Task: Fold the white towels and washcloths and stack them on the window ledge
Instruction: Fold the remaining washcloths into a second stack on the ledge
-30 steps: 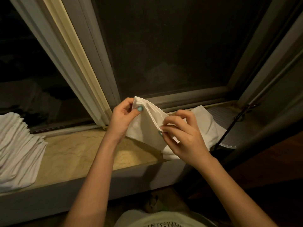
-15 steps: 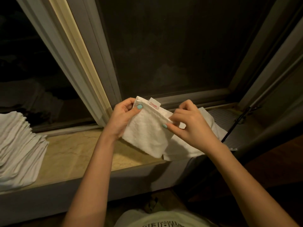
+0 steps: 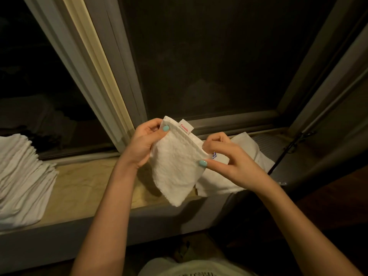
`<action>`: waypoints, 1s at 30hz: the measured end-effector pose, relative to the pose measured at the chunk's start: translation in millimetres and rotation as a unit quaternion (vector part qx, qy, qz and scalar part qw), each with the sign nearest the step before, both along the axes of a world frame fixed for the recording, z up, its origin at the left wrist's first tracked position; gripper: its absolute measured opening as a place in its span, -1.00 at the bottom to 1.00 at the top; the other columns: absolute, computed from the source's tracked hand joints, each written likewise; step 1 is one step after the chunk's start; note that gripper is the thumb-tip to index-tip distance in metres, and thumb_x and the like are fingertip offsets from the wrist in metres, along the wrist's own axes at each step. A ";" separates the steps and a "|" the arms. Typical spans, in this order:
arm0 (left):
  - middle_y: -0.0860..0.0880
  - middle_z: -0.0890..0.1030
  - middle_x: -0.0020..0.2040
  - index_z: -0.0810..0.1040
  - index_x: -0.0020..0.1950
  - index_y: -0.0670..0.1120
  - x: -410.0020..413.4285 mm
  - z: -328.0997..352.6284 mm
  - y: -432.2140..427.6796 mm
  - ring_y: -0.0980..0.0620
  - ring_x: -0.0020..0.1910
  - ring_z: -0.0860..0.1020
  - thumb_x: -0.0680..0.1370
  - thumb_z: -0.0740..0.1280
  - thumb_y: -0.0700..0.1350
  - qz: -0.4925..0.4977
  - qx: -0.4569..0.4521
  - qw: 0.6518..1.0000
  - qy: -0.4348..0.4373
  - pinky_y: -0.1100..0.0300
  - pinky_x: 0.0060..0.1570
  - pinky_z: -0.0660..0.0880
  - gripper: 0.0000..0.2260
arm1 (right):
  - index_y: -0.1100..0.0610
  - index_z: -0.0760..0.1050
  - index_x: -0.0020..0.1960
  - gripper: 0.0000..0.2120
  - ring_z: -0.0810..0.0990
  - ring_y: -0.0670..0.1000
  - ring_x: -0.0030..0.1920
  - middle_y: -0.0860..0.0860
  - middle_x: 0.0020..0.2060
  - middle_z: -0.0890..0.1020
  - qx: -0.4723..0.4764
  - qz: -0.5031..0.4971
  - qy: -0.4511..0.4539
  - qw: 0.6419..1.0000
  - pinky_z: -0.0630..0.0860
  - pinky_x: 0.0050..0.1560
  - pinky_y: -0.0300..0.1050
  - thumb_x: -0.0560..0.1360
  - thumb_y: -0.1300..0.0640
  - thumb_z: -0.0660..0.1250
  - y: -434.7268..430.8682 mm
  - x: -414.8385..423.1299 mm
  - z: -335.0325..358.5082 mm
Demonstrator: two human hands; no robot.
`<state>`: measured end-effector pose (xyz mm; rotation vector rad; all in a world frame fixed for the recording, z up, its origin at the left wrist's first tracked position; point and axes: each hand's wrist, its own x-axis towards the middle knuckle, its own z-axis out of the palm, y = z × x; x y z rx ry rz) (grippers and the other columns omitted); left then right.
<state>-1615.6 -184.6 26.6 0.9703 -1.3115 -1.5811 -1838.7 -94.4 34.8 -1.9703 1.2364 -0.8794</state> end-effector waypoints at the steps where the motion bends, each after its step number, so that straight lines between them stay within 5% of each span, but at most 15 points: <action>1: -0.11 0.63 0.01 0.58 0.03 -0.12 -1.1 0.7 0.7 -0.08 0.03 0.62 0.41 0.39 -0.08 -0.001 -0.002 1.000 -0.003 0.10 -0.02 0.58 -0.77 | 0.07 0.58 -0.07 -0.81 0.43 -0.06 0.13 -0.10 -0.04 0.53 0.002 0.002 -0.040 0.999 0.44 0.10 -0.19 0.47 -0.05 0.35 2.1 1.6 1.4; 8: -0.07 0.64 -0.05 0.58 0.05 -0.12 -9.7 3.6 4.9 0.00 -0.04 0.64 0.46 0.36 -0.15 -0.025 0.021 0.999 -0.006 0.19 -0.13 0.58 -0.82 | 0.17 0.61 -0.17 -0.85 0.45 -0.02 0.19 -0.07 -0.07 0.61 0.019 0.068 -0.164 0.984 0.36 0.24 -0.19 0.39 0.07 0.41 8.7 0.0 19.1; 13: -0.11 0.64 -0.01 0.59 0.03 -0.14 -12.6 9.9 3.8 -0.07 0.03 0.61 0.41 0.40 -0.11 -0.025 0.028 0.999 0.023 0.05 0.05 0.56 -0.77 | 0.20 0.59 -0.15 -0.87 0.51 0.01 0.16 -0.06 -0.09 0.62 0.027 0.063 -0.238 0.969 0.44 0.20 -0.15 0.41 0.13 0.38 10.5 -3.9 23.4; 21: -0.11 0.62 0.01 0.57 0.06 -0.14 -15.5 19.6 1.8 -0.03 0.00 0.62 0.38 0.36 -0.09 -0.025 0.020 0.999 0.009 0.17 -0.08 0.58 -0.72 | 0.00 0.54 -0.06 -0.90 0.49 0.03 -0.04 -0.06 -0.11 0.56 -0.032 -0.006 -0.131 0.991 0.46 -0.06 -0.18 0.50 0.00 0.29 12.3 -7.1 21.1; 26: -0.07 0.63 -0.01 0.57 0.03 -0.11 -20.7 20.7 0.1 -0.03 0.02 0.61 0.40 0.36 -0.09 -0.005 0.030 0.999 0.020 0.09 0.04 0.56 -0.77 | 0.16 0.48 -0.06 -0.83 0.49 0.11 -0.18 0.02 -0.17 0.50 -0.047 -0.090 -0.130 0.986 0.47 -0.18 -0.03 0.55 0.05 0.24 3.5 -5.8 10.4; 30: -0.13 0.61 0.03 0.59 0.01 -0.11 -17.6 22.3 -2.1 -0.10 0.05 0.60 0.42 0.42 -0.06 0.002 0.002 1.000 -0.016 0.05 0.04 0.56 -0.78 | 0.12 0.50 -0.12 -0.84 0.50 0.04 -0.22 -0.02 -0.21 0.52 -0.018 -0.104 -0.126 0.986 0.47 -0.24 -0.13 0.52 0.03 0.32 2.6 -2.3 6.7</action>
